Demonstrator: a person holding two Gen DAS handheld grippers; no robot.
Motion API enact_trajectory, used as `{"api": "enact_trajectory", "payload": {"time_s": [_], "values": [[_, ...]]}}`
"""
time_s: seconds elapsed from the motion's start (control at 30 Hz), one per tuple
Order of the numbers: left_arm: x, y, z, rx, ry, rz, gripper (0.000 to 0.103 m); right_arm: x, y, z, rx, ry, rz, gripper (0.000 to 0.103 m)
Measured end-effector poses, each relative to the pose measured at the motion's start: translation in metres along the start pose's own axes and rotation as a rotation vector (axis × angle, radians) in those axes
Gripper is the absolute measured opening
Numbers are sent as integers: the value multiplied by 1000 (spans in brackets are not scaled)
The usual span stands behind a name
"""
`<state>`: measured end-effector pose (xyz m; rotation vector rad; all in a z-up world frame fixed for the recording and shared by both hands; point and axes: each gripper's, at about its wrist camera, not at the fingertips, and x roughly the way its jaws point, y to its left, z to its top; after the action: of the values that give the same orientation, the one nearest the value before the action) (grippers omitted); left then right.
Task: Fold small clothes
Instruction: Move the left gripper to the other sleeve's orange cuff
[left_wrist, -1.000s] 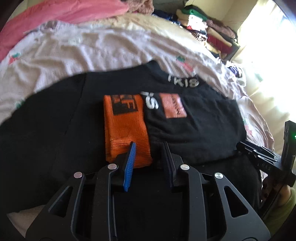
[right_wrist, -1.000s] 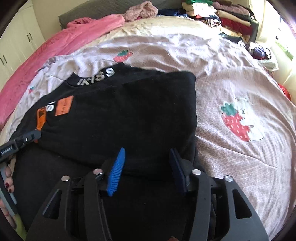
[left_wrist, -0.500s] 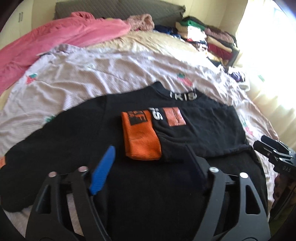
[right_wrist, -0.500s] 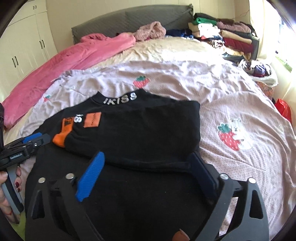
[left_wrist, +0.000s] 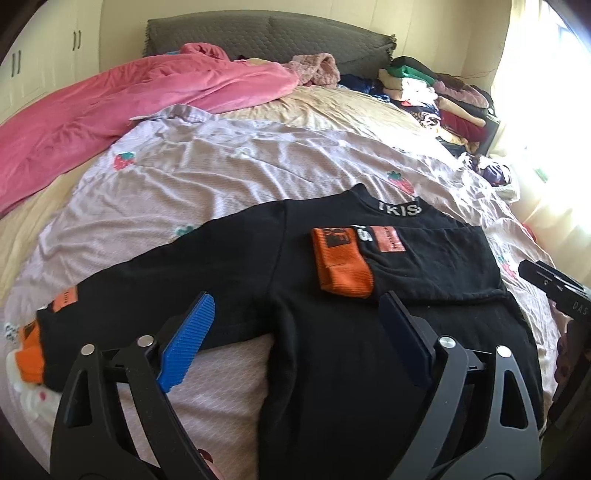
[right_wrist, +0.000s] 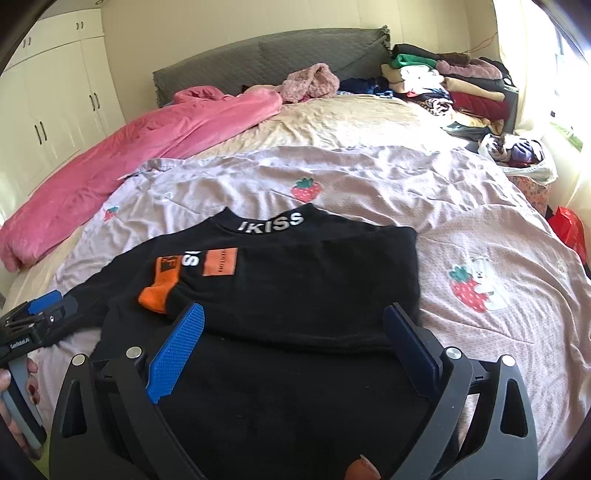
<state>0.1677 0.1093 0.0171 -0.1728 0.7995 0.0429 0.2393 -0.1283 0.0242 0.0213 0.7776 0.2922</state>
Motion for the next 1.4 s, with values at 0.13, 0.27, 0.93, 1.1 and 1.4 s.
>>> {"api": "enact_trajectory", "payload": {"time_s": [0.13, 0.27, 0.93, 1.1, 1.4], "values": [[-14, 12, -3, -5, -15, 19, 93, -4, 16, 6, -20, -11, 16, 97], [-25, 23, -5, -14, -21, 38, 93, -9, 31, 10, -31, -25, 39, 97], [-51, 96, -26, -99, -20, 103, 93, -9, 83, 14, -71, -14, 11, 98], [-56, 114, -33, -111, -15, 119, 93, -9, 94, 14, -88, -16, 15, 98], [-63, 158, -44, -174, -13, 163, 93, 5, 125, 15, -121, -1, 24, 98]]}}
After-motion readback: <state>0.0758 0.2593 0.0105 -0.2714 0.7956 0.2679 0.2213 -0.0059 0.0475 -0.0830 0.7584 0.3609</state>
